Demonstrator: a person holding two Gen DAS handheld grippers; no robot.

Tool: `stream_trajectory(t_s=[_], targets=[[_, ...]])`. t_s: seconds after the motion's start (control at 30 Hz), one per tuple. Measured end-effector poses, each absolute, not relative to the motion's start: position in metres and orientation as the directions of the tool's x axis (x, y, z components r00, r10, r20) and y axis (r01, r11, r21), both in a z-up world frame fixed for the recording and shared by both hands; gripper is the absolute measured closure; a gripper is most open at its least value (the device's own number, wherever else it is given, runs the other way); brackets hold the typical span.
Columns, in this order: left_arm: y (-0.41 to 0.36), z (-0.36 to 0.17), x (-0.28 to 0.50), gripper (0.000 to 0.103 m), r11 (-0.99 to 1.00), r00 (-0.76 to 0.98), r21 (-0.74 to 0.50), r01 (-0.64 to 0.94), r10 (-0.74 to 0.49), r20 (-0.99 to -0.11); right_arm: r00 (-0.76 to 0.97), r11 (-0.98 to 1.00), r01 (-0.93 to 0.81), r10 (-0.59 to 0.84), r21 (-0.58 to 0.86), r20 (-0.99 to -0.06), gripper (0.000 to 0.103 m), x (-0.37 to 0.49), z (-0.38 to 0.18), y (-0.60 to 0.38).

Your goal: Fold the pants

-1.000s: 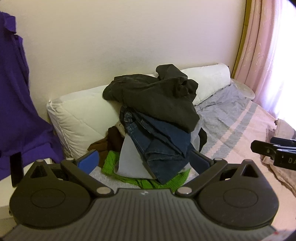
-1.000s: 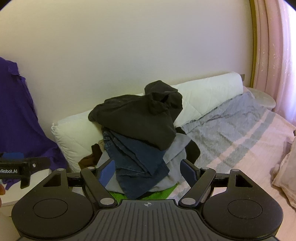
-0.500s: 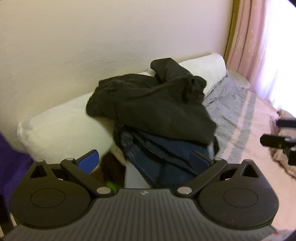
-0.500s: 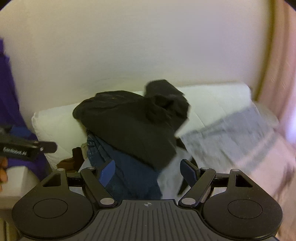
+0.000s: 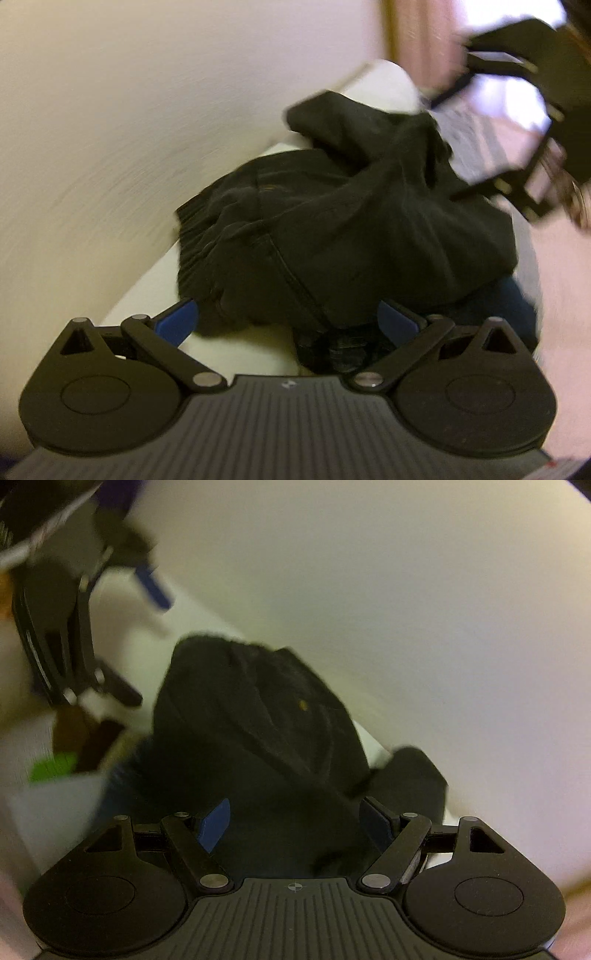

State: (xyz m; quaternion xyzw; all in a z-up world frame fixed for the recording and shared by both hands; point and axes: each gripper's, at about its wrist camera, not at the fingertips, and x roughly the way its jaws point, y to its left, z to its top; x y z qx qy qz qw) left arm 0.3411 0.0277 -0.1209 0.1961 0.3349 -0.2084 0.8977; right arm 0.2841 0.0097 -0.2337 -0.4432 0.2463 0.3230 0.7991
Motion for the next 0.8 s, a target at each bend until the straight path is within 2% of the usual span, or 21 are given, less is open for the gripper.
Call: stream_trajectory(t_s=[0.1, 0.27, 0.3, 0.37, 0.43, 0.47, 0.57, 0.8], targets=[[0.028, -0.135, 0.351, 0.001, 0.781, 0.689, 0.287, 0.555, -0.238, -0.684, 0.635, 0.276, -0.771, 0.266, -0.574, -0.725, 0.028, 0.314, -0.256, 0.024], [0.038, -0.149, 0.362, 0.001, 0.751, 0.67, 0.278, 0.599, -0.281, -0.687, 0.552, 0.148, -0.834, 0.215, -0.532, -0.805, 0.03, 0.339, -0.287, 0.027], [0.04, -0.151, 0.363, 0.001, 0.746, 0.665, 0.271, 0.609, -0.292, -0.688, 0.541, 0.152, -0.841, 0.209, -0.519, -0.815, 0.036, 0.342, -0.289, 0.027], [0.042, -0.152, 0.366, 0.001, 0.748, 0.649, 0.244, 0.618, -0.31, -0.694, 0.507, 0.201, -0.859, 0.193, -0.472, -0.84, 0.072, 0.347, -0.286, 0.026], [0.04, -0.149, 0.365, 0.004, 0.74, 0.653, 0.252, 0.624, -0.315, -0.689, 0.546, 0.247, -0.83, 0.183, -0.5, -0.817, 0.09, 0.34, -0.281, 0.02], [0.037, -0.147, 0.365, 0.005, 0.736, 0.654, 0.258, 0.626, -0.315, -0.688, 0.557, 0.28, -0.82, 0.188, -0.499, -0.809, 0.093, 0.333, -0.275, 0.017], [0.028, -0.13, 0.353, 0.01, 0.746, 0.679, 0.263, 0.612, -0.325, -0.659, 0.597, 0.395, -0.779, 0.228, -0.487, -0.769, 0.096, 0.312, -0.251, -0.003], [-0.016, -0.062, 0.277, 0.01, 0.733, 0.731, 0.27, 0.625, -0.427, -0.532, 0.729, 0.672, -0.599, 0.232, -0.435, -0.644, 0.098, 0.221, -0.169, -0.079]])
